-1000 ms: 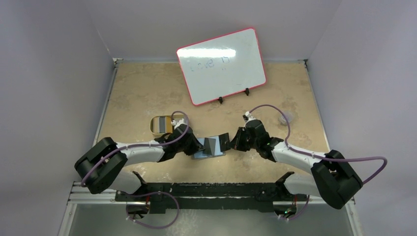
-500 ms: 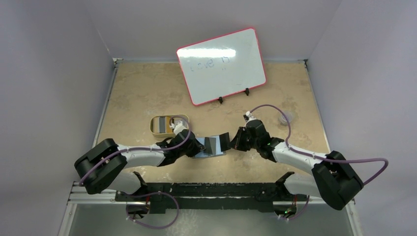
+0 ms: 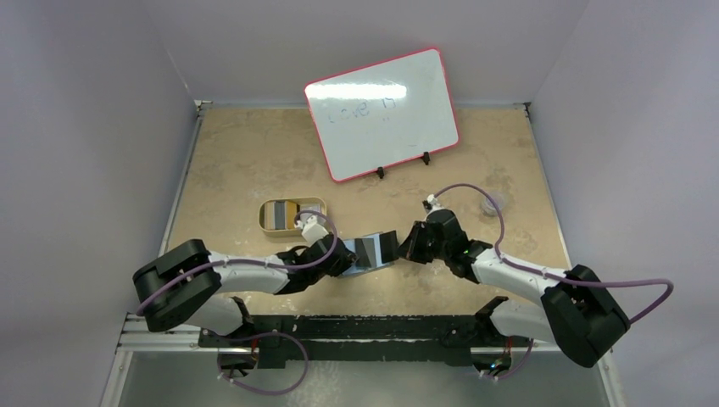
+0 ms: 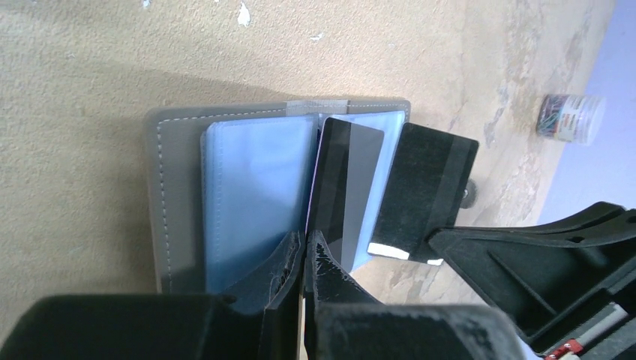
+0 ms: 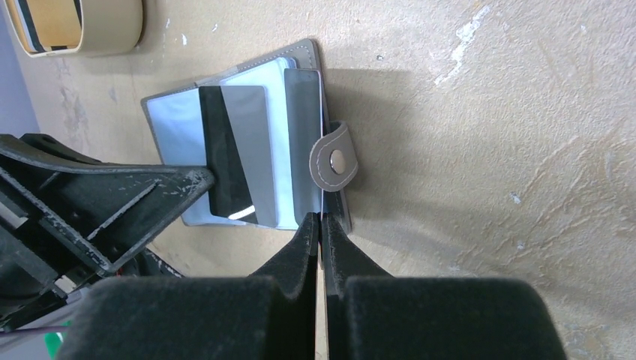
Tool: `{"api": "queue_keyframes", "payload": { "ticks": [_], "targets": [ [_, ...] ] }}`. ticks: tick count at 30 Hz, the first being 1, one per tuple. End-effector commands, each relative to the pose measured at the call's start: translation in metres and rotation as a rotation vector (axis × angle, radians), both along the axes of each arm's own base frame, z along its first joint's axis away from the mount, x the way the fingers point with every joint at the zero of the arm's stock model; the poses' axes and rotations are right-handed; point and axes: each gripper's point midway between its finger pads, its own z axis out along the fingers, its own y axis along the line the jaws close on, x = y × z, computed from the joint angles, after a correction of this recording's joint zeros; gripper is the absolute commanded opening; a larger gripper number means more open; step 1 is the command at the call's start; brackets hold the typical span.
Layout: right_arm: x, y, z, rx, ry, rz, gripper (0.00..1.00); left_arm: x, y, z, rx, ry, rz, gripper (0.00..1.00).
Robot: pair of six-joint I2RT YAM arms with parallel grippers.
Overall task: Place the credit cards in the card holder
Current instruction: Insert the credit card into the card holder.
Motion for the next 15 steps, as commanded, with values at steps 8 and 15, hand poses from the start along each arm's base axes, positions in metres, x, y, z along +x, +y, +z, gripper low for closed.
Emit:
{"api": "queue_keyframes", "payload": {
  "ticks": [8,15],
  "targets": [
    [-0.01,-0.008,-0.012,-0.027,0.034,-0.009,0.0,0.006,-0.004,0.017,-0.072,-0.061,0.091,0.0],
    [-0.01,-0.008,-0.013,-0.026,0.036,-0.011,0.0,-0.002,-0.001,0.003,-0.038,-0.046,0.103,0.0]
  ]
}}
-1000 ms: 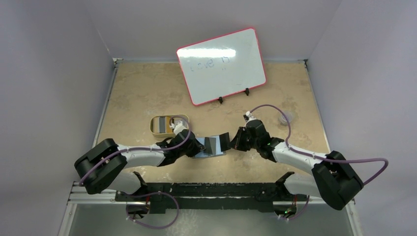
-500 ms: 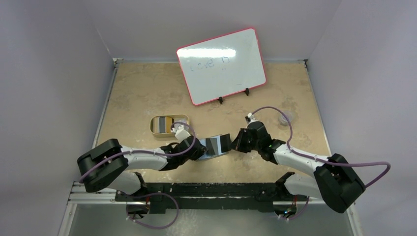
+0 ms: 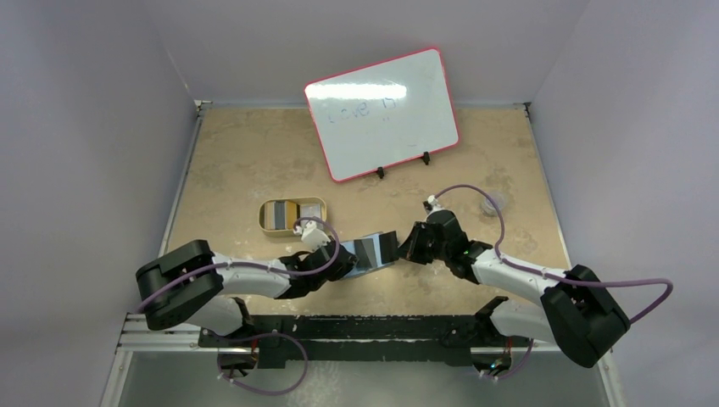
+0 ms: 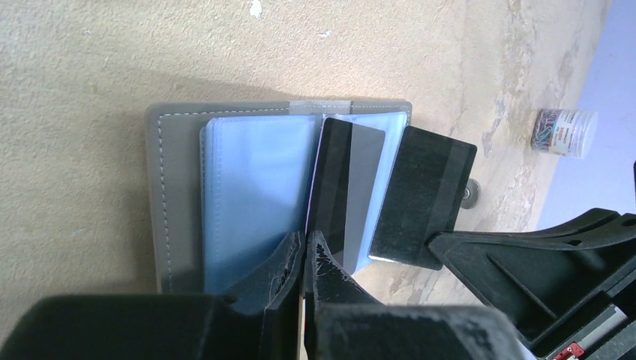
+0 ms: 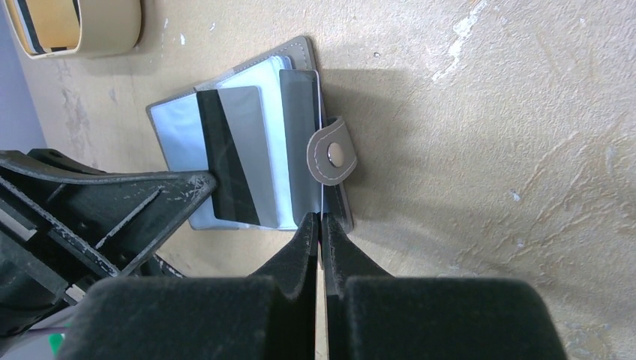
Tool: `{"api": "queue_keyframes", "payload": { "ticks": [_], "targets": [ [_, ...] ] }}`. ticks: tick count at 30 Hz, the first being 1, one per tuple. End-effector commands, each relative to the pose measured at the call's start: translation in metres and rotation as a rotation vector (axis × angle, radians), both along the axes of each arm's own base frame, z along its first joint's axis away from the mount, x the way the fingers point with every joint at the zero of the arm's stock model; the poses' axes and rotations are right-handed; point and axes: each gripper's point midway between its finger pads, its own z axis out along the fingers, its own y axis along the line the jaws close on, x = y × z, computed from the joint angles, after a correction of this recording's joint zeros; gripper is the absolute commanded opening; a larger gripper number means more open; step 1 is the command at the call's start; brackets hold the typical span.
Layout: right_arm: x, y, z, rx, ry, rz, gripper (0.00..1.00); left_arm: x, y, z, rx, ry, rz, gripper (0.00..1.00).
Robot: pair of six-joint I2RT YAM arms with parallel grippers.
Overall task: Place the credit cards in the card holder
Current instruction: Insert the credit card into the card holder.
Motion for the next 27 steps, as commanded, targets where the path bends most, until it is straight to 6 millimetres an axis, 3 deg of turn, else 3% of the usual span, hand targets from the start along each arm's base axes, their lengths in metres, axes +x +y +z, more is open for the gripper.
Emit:
{"api": "queue_keyframes", "payload": {
  "ticks": [1,14,27],
  "targets": [
    [-0.008,-0.007,-0.011,-0.033,0.03,-0.004,0.0,0.001,0.002,0.002,-0.025,-0.021,0.058,0.0],
    [-0.011,-0.009,-0.015,-0.039,0.038,-0.004,0.0,-0.006,0.019,0.006,-0.036,-0.053,0.115,0.0],
    [-0.01,-0.007,-0.012,-0.029,0.036,-0.005,0.0,0.001,-0.014,0.011,-0.067,-0.081,0.081,0.0]
  ]
}}
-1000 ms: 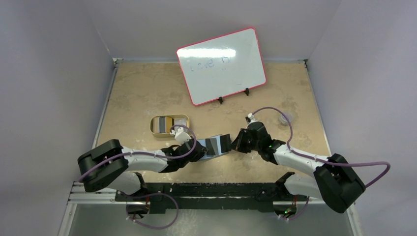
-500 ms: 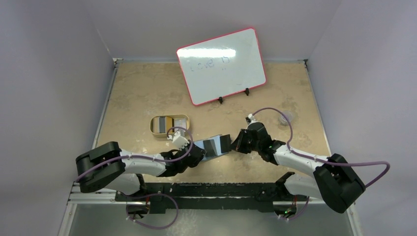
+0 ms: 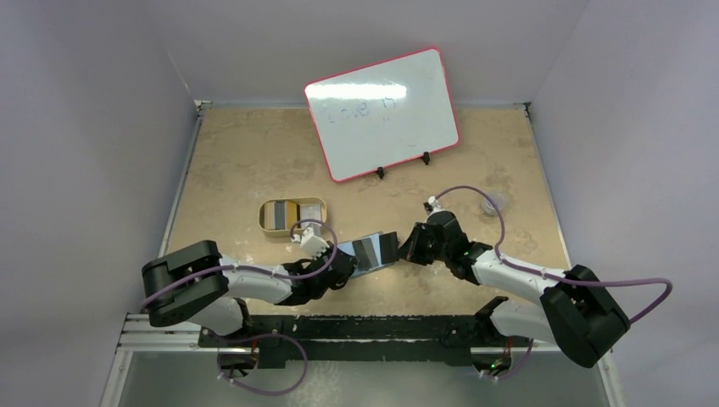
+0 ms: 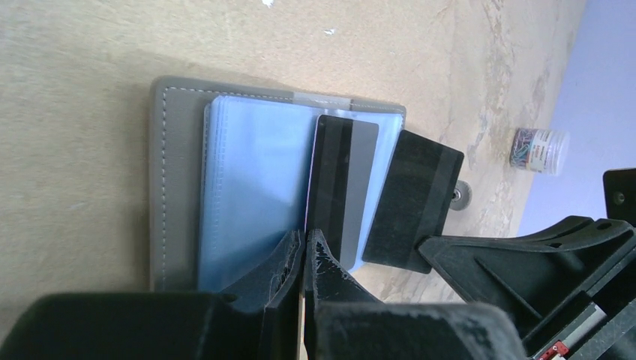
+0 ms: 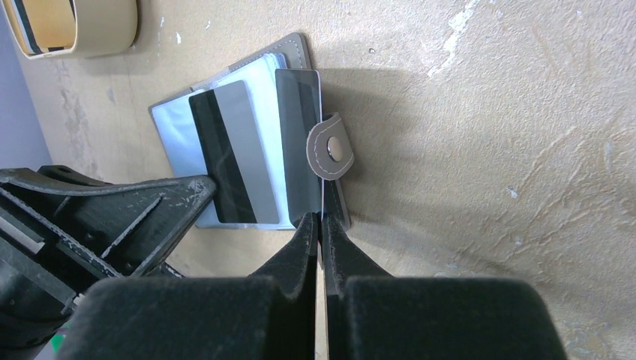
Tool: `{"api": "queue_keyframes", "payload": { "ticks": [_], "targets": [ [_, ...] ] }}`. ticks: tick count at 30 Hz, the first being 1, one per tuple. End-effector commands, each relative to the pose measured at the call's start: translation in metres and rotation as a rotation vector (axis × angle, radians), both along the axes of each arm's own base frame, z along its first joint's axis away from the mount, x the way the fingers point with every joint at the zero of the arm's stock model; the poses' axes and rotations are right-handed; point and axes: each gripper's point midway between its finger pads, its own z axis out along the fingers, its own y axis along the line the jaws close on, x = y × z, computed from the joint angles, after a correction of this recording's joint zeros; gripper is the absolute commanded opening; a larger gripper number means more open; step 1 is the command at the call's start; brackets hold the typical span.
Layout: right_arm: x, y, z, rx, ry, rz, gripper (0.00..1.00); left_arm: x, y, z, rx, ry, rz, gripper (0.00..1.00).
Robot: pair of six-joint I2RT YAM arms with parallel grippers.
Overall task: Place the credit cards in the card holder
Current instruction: Insert the credit card into the card holder.
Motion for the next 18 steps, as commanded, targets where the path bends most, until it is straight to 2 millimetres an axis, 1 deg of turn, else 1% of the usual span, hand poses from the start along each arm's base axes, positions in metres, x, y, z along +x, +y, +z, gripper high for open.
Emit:
{"api": "queue_keyframes", "payload": {
  "ticks": [1,5,7,9,11,13,15,18],
  "targets": [
    [-0.008,-0.007,-0.009,-0.032,0.03,-0.003,0.0,0.005,-0.018,0.013,-0.032,-0.038,-0.006,0.0],
    [-0.008,-0.007,-0.009,-0.029,0.028,-0.001,0.0,0.0,-0.026,0.011,-0.03,-0.03,-0.031,0.0],
    [-0.009,-0.006,-0.009,-0.026,0.03,0.002,0.0,0.0,-0.031,0.008,-0.028,-0.028,-0.043,0.0],
    [-0.009,-0.005,-0.007,-0.022,0.026,0.002,0.0,0.002,-0.038,0.011,-0.032,-0.036,-0.058,0.01],
    [-0.008,-0.006,-0.004,-0.024,0.019,0.002,0.0,0.003,-0.041,0.015,-0.012,-0.041,-0.071,0.1],
    [-0.006,-0.007,0.001,-0.037,0.009,0.005,0.0,0.005,-0.039,0.025,0.004,-0.057,-0.067,0.19],
    [-0.004,-0.009,0.01,-0.05,-0.006,0.006,0.0,0.007,-0.034,0.035,0.004,-0.077,-0.057,0.26],
    [-0.004,-0.008,0.031,-0.041,-0.026,0.017,0.0,0.012,-0.025,0.045,0.017,-0.097,-0.044,0.32]
  ]
}}
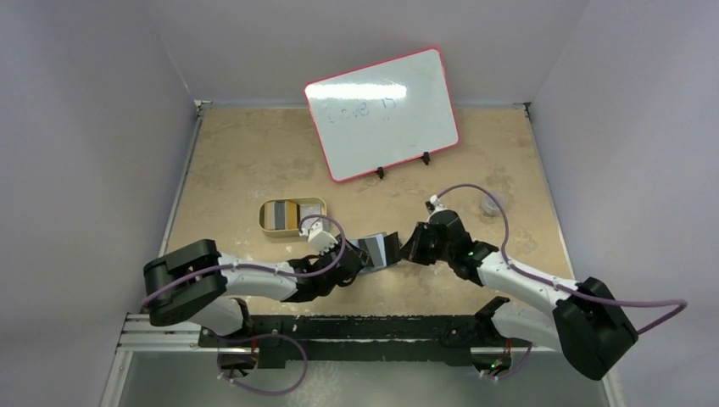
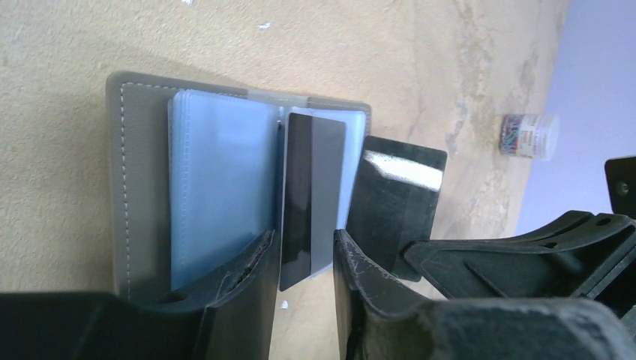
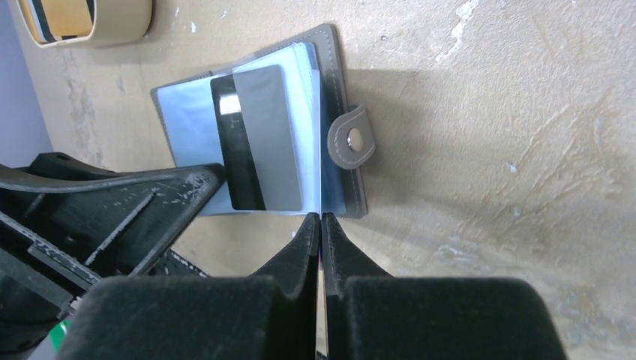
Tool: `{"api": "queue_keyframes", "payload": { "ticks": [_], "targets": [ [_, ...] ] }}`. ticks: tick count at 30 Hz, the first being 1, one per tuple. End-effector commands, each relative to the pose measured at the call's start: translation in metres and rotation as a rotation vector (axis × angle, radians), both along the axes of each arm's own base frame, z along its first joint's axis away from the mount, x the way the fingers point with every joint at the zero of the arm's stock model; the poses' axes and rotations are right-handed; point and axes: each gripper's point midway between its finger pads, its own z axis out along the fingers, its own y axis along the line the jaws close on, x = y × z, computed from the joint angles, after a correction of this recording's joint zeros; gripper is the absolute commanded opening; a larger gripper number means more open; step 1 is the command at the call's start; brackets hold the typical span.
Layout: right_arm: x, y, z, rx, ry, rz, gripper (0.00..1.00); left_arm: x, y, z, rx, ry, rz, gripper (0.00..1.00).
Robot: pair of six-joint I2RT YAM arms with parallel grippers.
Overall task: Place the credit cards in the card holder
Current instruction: Insert the credit card into the card holder.
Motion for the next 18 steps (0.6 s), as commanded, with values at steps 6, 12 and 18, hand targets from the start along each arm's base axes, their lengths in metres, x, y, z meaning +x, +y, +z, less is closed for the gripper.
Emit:
{"api": "queue_keyframes", "payload": {
  "ticks": [6,12,18],
  "targets": [
    [0.01,-0.011,0.043,-0.081,-0.079,0.001,0.0,0.016,0.005,0.032,-0.011,-0.046,-0.015,0.36],
    [0.018,-0.012,0.032,-0.144,-0.077,0.019,0.0,0.018,-0.002,0.024,0.026,-0.021,-0.052,0.38],
    [0.029,-0.023,0.031,-0.232,-0.098,-0.005,0.0,0.02,-0.007,0.018,0.033,-0.011,-0.064,0.38]
  ]
}}
